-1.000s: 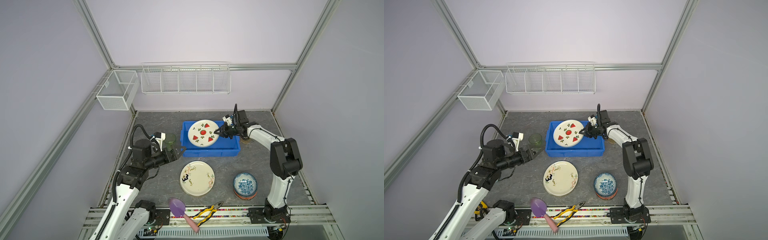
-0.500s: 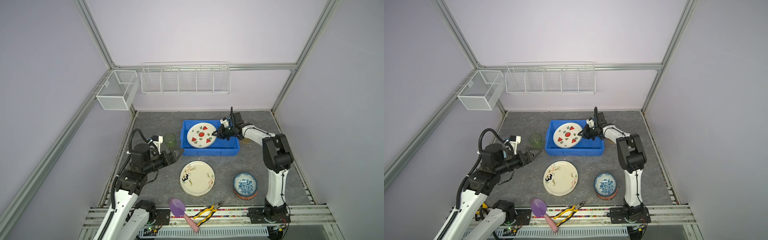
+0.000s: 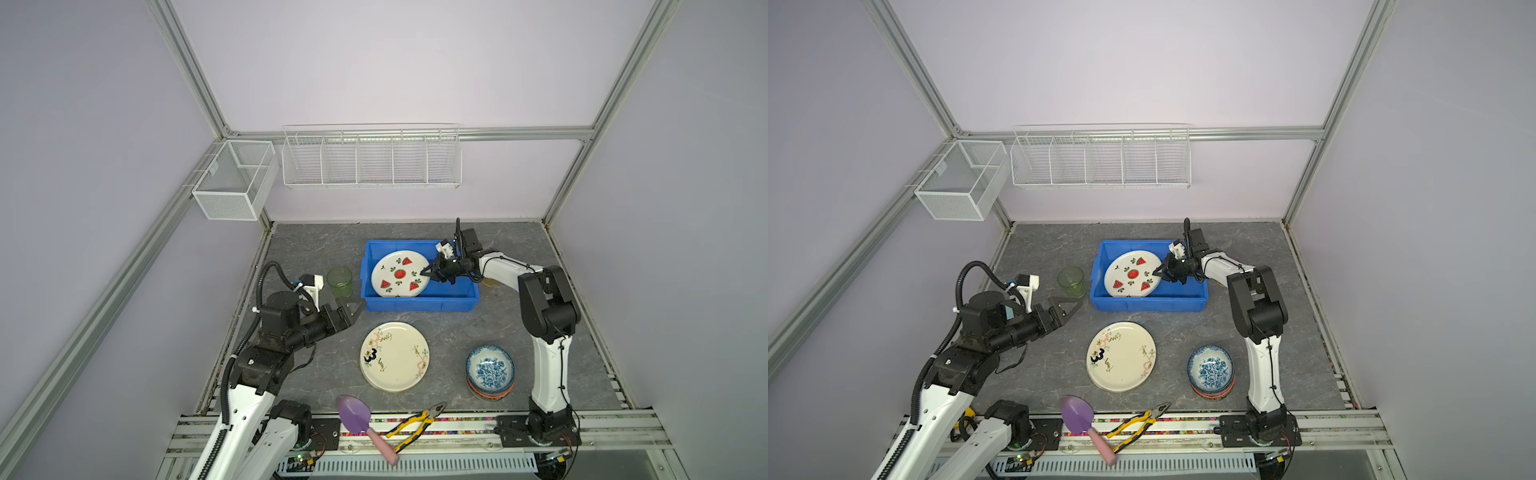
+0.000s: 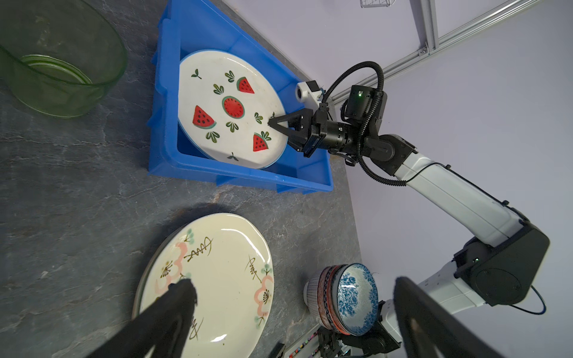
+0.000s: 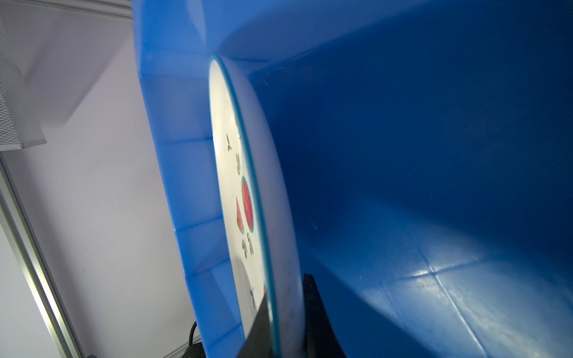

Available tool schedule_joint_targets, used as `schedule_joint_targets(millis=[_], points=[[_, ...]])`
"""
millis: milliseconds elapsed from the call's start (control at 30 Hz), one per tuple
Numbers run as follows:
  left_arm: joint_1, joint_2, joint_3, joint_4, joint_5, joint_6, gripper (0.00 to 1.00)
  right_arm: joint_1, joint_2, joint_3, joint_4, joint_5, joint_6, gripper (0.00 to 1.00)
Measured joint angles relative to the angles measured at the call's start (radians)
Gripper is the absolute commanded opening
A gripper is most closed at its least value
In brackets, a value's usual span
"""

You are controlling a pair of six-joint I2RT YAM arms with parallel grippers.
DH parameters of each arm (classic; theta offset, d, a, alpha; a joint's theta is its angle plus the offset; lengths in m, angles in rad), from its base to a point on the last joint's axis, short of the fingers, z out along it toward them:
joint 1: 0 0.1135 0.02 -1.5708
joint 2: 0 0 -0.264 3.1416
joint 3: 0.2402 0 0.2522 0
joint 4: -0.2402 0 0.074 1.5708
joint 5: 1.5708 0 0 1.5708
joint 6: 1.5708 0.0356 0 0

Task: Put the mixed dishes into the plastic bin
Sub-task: 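Lower the watermelon plate flat into the bin and open the right gripper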

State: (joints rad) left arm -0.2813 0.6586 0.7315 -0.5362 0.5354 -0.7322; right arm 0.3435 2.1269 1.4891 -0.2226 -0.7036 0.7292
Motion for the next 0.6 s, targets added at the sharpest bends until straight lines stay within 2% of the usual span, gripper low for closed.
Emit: schedule_joint_targets(millis=[167, 600], points=[[0.000, -0.012, -0.002, -0.023, -0.012, 0.001, 0.99, 0.006, 0.012, 0.000, 0.002, 0.000, -0.003, 0.08], [0.007, 0.041, -0.003, -0.056, -0.042, 0.048, 0.99, 0.008, 0.014, -0.016, 0.003, -0.015, -0.042, 0.32]])
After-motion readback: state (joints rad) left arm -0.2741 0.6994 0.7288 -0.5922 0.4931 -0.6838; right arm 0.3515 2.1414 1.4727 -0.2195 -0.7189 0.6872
